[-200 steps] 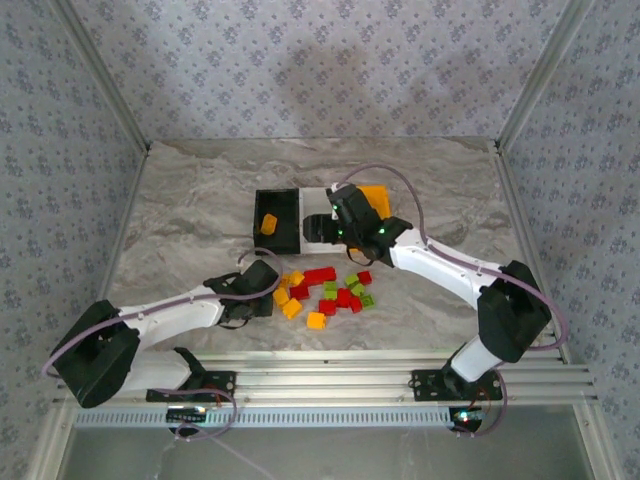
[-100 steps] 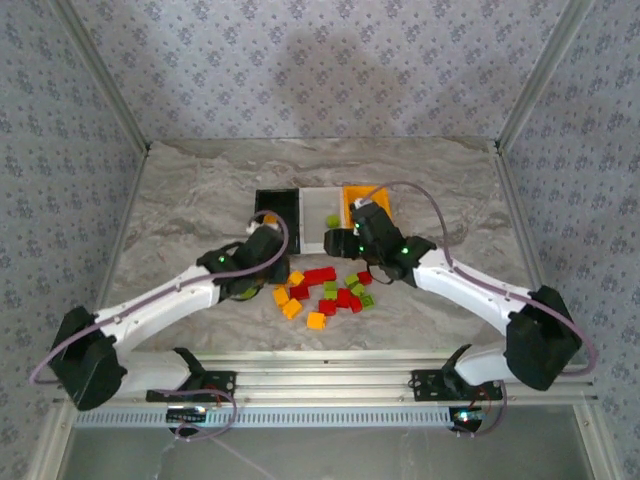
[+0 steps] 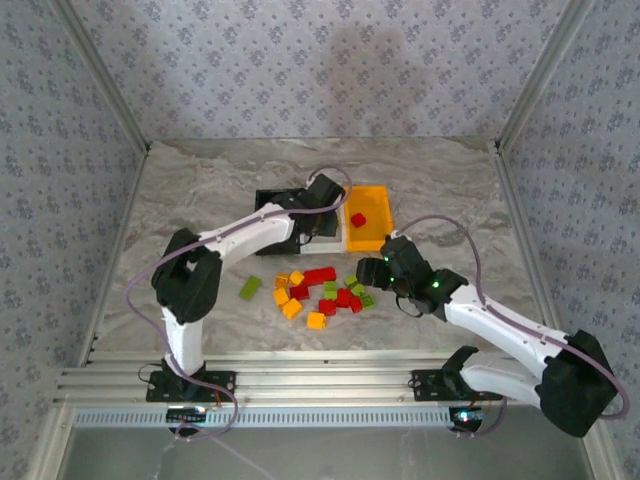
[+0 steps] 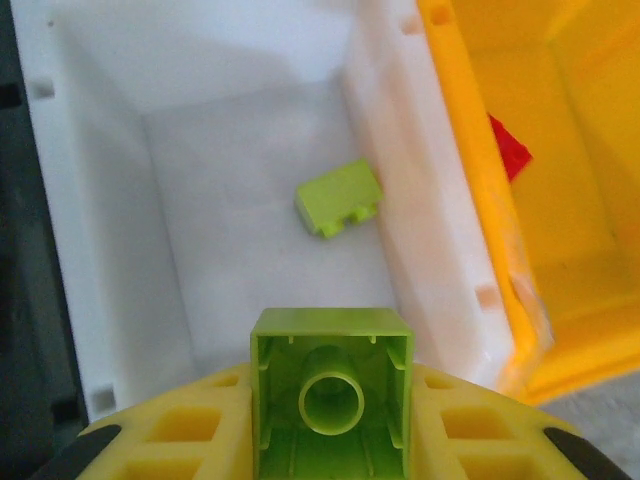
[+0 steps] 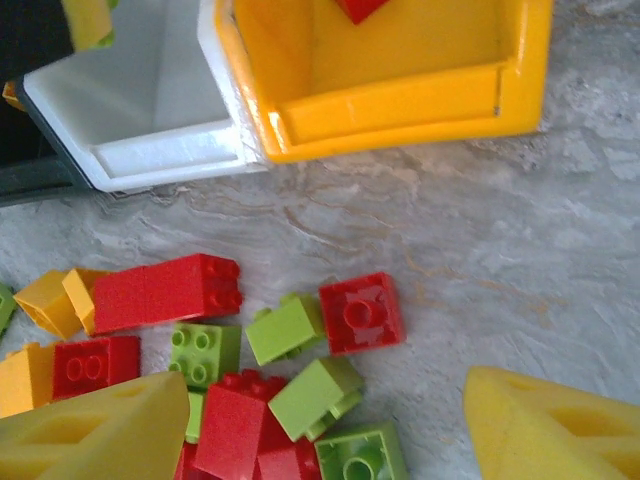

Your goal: Sort the legos into containers by color

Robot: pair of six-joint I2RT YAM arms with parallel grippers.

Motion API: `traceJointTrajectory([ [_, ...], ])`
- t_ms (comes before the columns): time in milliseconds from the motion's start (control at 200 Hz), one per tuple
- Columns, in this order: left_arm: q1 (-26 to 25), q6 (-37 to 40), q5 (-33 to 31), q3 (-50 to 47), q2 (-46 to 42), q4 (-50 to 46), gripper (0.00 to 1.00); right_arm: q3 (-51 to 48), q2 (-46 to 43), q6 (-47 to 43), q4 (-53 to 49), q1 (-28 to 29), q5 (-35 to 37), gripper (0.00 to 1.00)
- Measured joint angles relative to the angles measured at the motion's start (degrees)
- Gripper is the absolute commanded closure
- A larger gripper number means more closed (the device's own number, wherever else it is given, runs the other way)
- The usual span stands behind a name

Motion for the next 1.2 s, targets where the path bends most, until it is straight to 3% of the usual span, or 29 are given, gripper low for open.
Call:
traceJointTrajectory([
  [180,1.4,1.2,0.3,3.7,3.3,-1.4,0.40,-2.1,-2.3,1.1,-1.4,0.0,0.2,0.23],
  [425,0.9,1.1,1.8,4.4,1.3,-1.1,0.11,-2.2,-1.9,2.0,-1.5,-0.1,0.2,0.23],
  [455,0.6,1.2,1.9,3.3,-0.1,-0.7,0.01,-2.2,-1.6,2.0,-1.5,-0.1,0.2,0.23],
  [820,-8.1,-2.5,3.0,-25.2,-31.7,8.2,0.01,-1.3,10.7,1.7,2.5,-1.4,0.1,0.24],
  [1004,-9.6,-6.9,1.7,-38.9,-41.5,8.1,0.00,0.7,16.1,1.6,4.2,-3.2,0.2,0.27],
  [1199,-9.6,-10.1,-0.2,-44.2,-48.9,6.9,0.00,1.3,20.2,1.8,4.5,-4.8,1.0,0.33],
])
